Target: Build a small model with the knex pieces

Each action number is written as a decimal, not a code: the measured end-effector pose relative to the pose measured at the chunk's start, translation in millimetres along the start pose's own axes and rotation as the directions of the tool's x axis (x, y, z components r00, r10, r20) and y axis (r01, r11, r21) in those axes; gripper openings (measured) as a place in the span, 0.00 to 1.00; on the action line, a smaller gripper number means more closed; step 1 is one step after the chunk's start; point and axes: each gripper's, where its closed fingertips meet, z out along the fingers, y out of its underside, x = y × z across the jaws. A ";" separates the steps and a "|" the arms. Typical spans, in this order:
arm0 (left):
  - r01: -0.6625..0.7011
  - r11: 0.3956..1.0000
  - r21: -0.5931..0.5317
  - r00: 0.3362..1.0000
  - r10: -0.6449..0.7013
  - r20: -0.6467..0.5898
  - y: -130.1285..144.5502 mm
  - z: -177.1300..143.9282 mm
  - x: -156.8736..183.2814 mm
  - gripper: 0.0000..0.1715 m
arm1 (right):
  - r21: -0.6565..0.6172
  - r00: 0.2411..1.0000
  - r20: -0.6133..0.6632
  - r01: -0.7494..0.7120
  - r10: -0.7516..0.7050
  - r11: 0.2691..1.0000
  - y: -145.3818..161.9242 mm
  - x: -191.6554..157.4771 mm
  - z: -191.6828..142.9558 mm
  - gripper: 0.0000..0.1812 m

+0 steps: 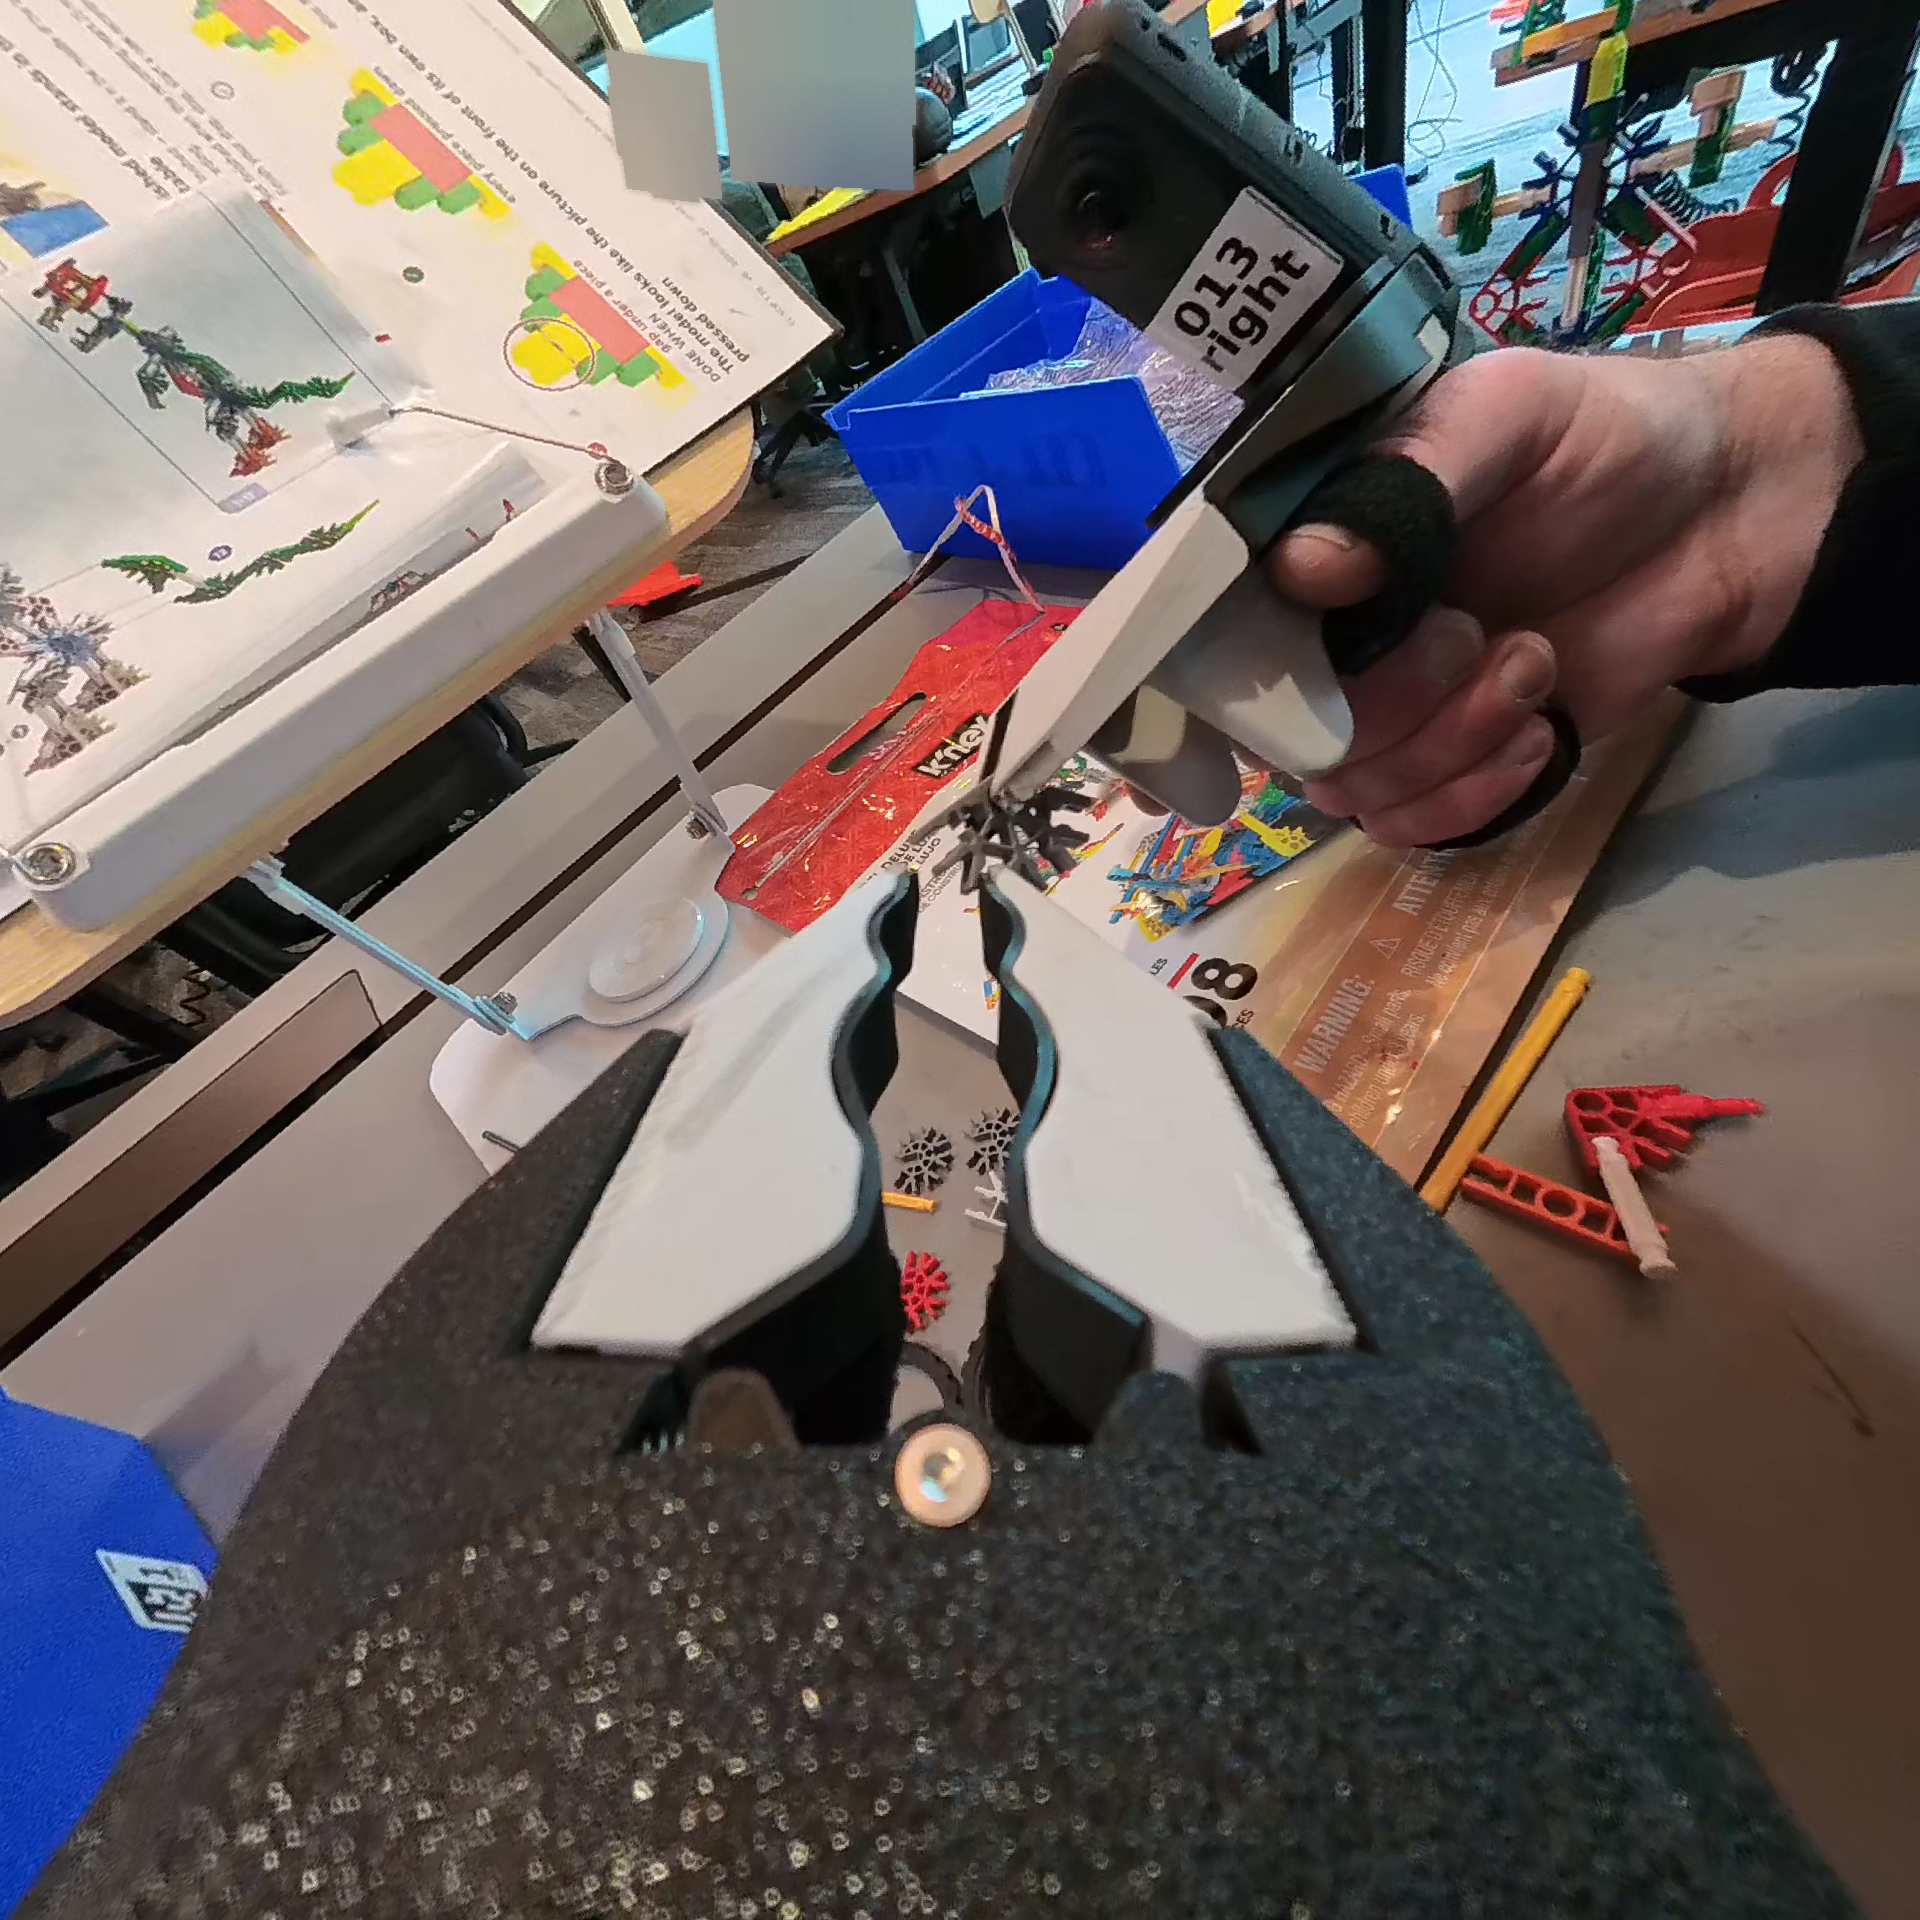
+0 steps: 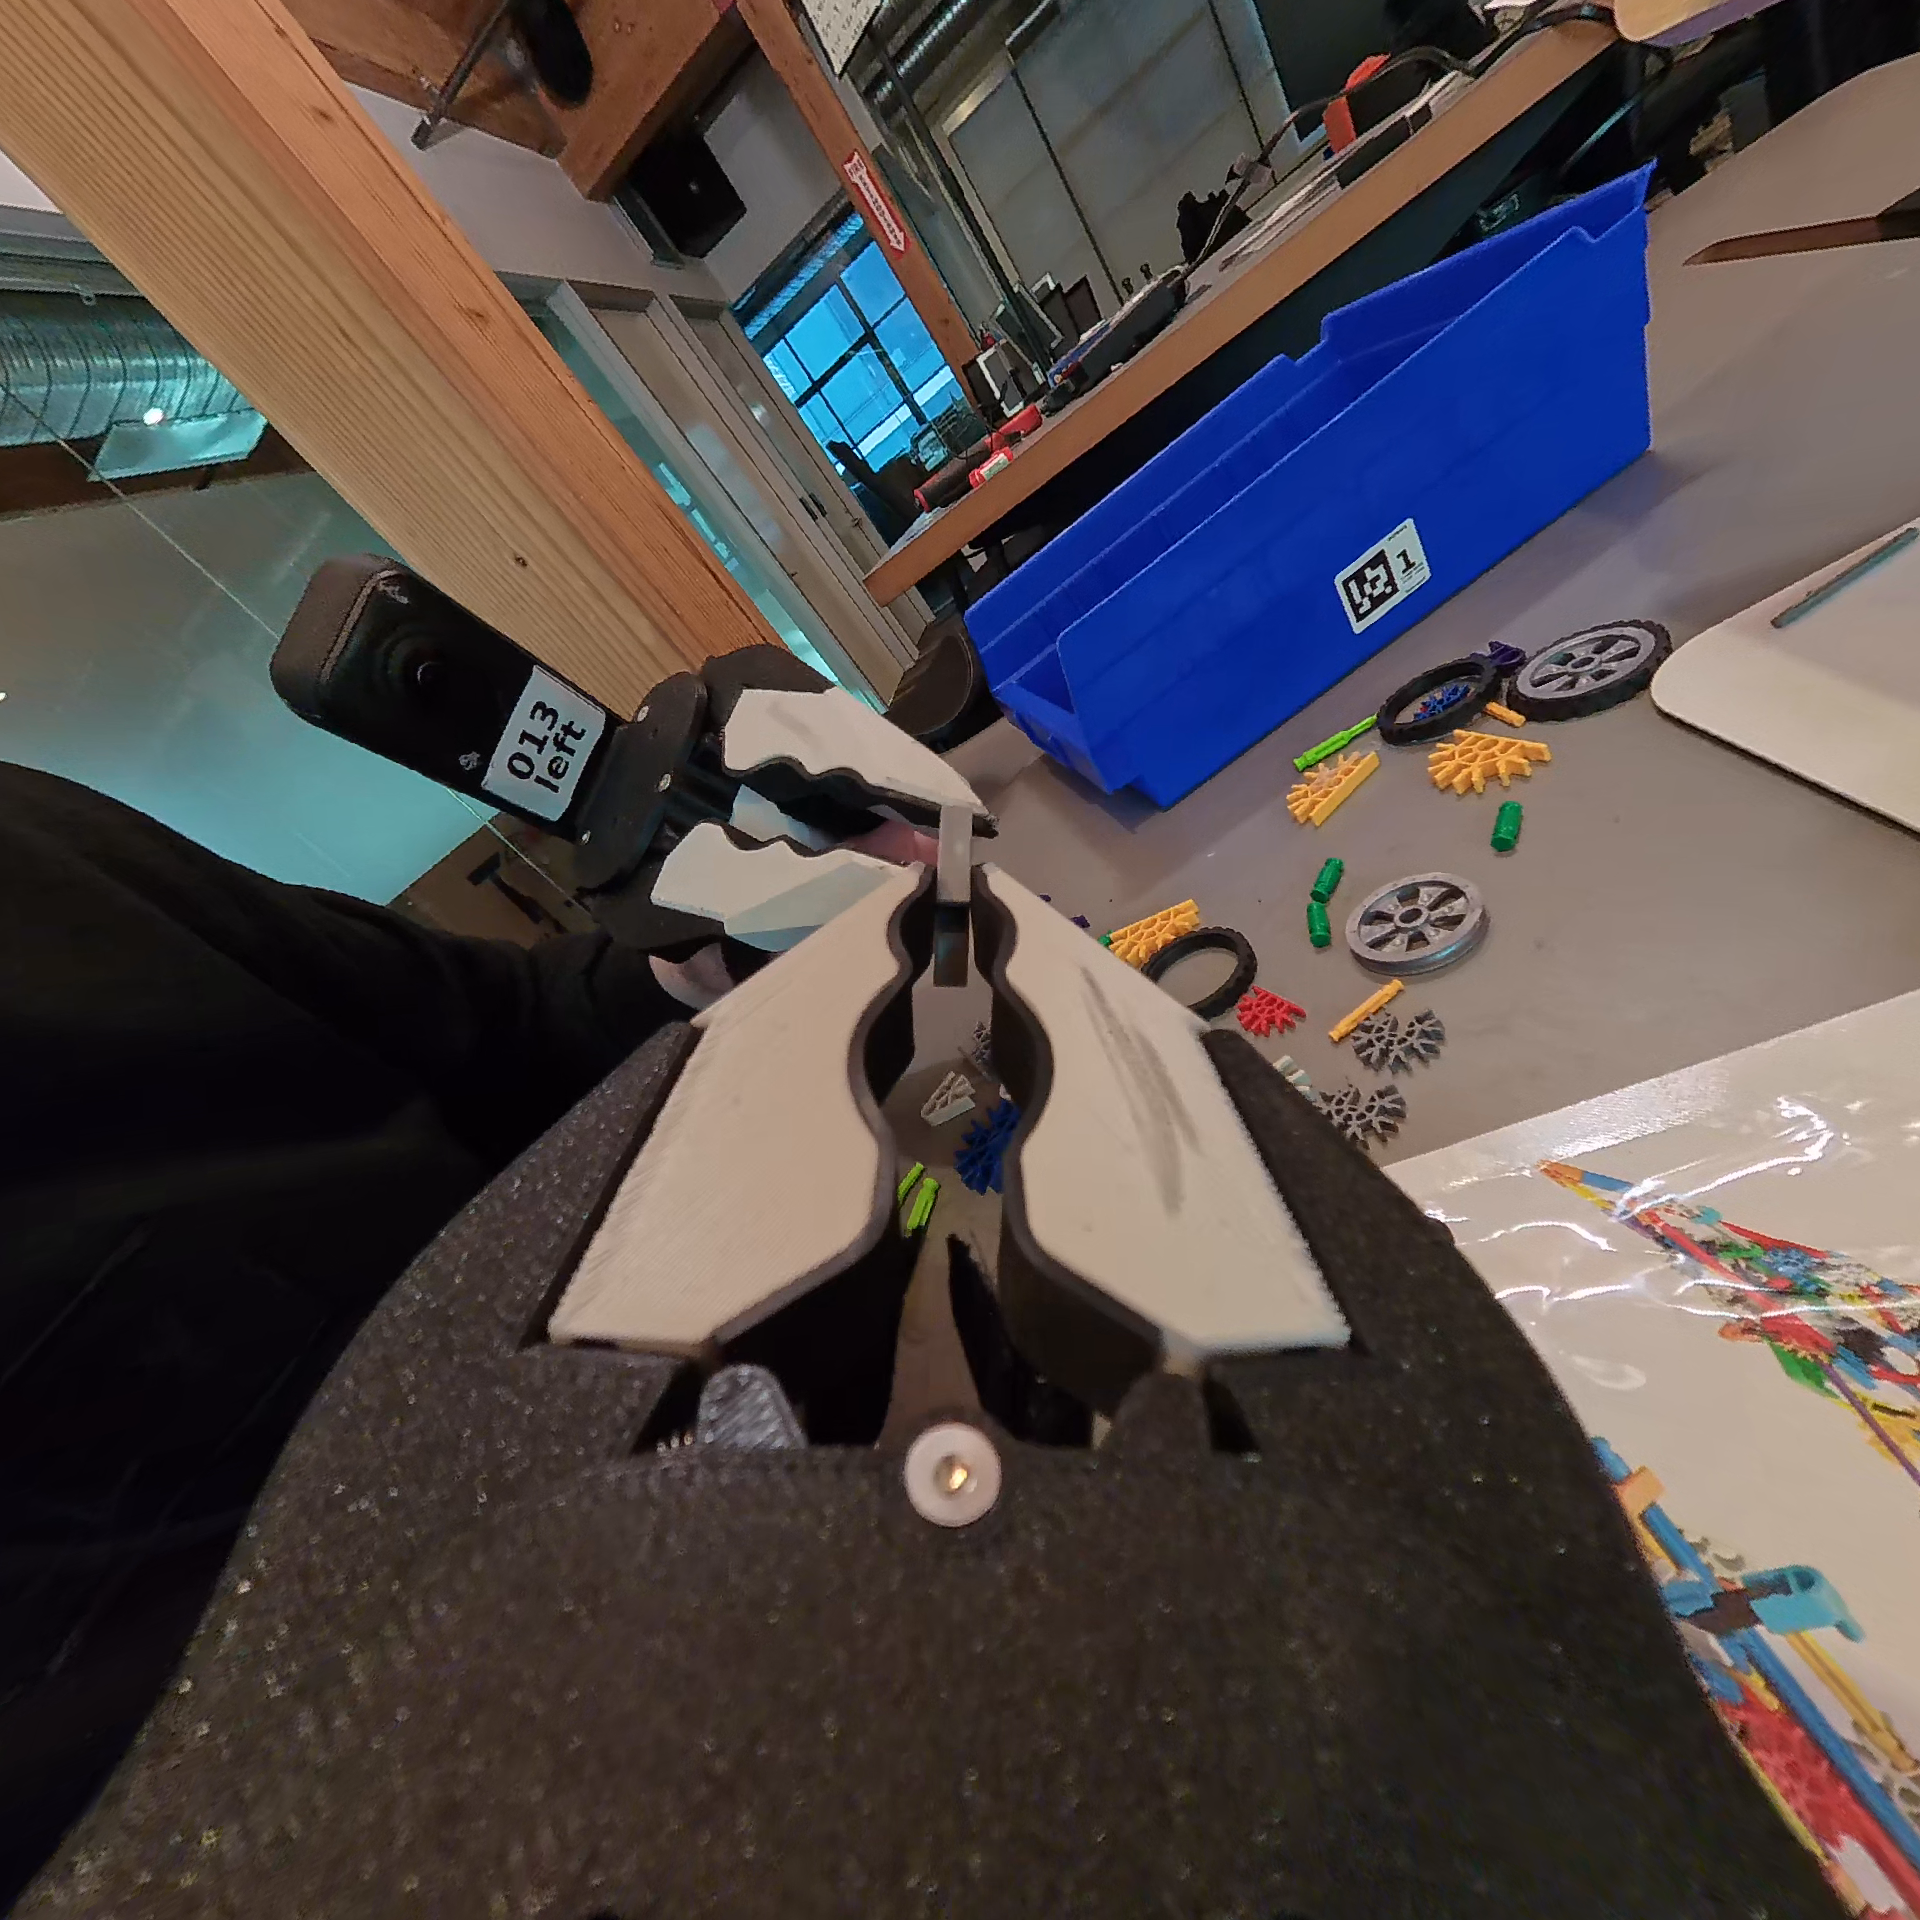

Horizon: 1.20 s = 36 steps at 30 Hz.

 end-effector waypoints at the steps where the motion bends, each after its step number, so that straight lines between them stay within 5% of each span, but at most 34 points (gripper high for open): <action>1: 0.002 1.000 0.001 1.000 -0.002 0.000 -0.1 0.0 0.0 0.05 | 0.000 1.000 0.000 0.000 0.000 1.000 0.0 0.0 -0.1 0.03; 36: 0.044 0.999 0.010 0.999 -0.044 0.019 -0.2 1.1 -0.5 0.20 | 0.085 1.000 -0.005 -0.020 0.021 0.996 -12.9 0.7 -3.4 0.02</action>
